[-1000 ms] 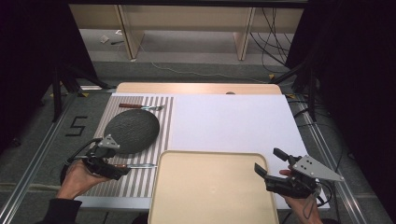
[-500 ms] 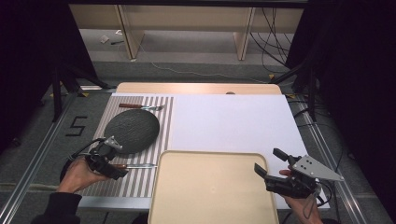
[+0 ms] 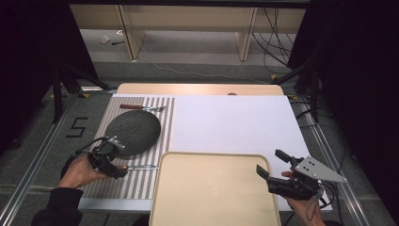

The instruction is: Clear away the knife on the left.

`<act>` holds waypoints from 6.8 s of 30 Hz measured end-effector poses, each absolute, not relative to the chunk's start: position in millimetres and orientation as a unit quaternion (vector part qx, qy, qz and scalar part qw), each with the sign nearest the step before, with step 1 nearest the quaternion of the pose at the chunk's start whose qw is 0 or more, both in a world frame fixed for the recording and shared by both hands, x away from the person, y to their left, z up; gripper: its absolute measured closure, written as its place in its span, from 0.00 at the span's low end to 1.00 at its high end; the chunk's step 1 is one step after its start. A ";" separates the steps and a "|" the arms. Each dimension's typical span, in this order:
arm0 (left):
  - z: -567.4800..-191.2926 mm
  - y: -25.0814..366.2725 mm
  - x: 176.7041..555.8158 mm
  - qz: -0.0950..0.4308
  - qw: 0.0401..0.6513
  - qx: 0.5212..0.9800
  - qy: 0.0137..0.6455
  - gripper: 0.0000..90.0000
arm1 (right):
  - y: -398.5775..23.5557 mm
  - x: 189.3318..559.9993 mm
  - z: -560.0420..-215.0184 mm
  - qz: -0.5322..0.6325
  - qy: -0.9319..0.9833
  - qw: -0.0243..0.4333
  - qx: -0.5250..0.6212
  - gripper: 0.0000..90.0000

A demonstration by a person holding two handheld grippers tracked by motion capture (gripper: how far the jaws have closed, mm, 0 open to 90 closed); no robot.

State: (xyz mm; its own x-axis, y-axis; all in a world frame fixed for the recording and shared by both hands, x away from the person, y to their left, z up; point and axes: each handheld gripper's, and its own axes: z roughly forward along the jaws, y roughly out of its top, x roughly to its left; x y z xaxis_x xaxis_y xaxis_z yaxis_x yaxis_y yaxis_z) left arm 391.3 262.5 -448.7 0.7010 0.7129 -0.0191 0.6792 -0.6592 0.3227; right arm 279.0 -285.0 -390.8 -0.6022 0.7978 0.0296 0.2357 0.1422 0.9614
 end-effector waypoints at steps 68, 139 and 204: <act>-447.0 240.6 386.3 0.041 0.100 0.943 0.315 0.85 | -283.9 279.0 -390.7 0.542 0.718 0.252 0.357 0.20; -428.2 86.3 330.0 -0.015 0.172 0.954 0.244 0.85 | -284.3 278.6 -390.3 0.543 0.717 0.252 0.358 0.20; -437.2 51.1 315.6 0.013 0.256 0.943 0.213 0.42 | -284.4 278.2 -390.1 0.544 0.716 0.253 0.357 0.20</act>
